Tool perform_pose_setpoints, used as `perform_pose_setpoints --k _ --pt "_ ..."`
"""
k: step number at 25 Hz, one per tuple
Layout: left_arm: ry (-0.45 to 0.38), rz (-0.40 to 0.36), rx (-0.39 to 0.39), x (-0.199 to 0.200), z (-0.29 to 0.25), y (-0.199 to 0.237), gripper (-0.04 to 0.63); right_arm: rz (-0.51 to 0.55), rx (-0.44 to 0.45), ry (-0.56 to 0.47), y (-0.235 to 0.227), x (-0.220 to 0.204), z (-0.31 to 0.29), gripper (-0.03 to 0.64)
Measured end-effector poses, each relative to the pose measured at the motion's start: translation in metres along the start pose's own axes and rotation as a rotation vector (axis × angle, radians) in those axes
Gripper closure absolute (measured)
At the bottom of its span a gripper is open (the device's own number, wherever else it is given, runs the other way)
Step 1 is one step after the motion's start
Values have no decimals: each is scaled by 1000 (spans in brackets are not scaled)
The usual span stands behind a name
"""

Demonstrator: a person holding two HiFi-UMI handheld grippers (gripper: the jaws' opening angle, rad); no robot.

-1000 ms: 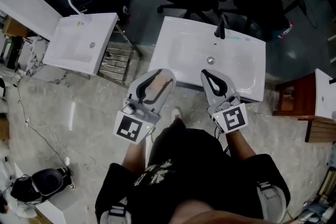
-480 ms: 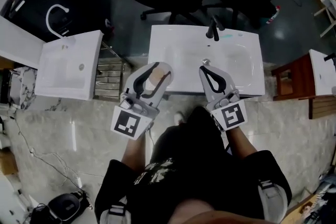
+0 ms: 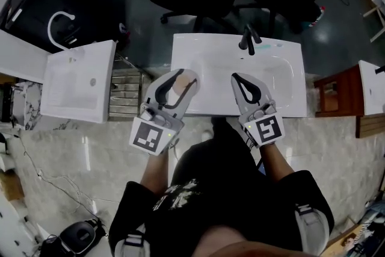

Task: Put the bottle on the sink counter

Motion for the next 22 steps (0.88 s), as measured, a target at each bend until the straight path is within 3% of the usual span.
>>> perform_pose_setpoints --k 22 --pt "94 100 62 -49 -102 127 443 -21 125 100 -47 -78 -132 621"
Point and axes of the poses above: the fingertips, and each gripper's own axes: z backward along the fingers, y to its left, x out of its top, the point moved 2 cm from there along z, backward along the fingers, and after that the axes turned 15 degrees about z, right-handed, at the moved point
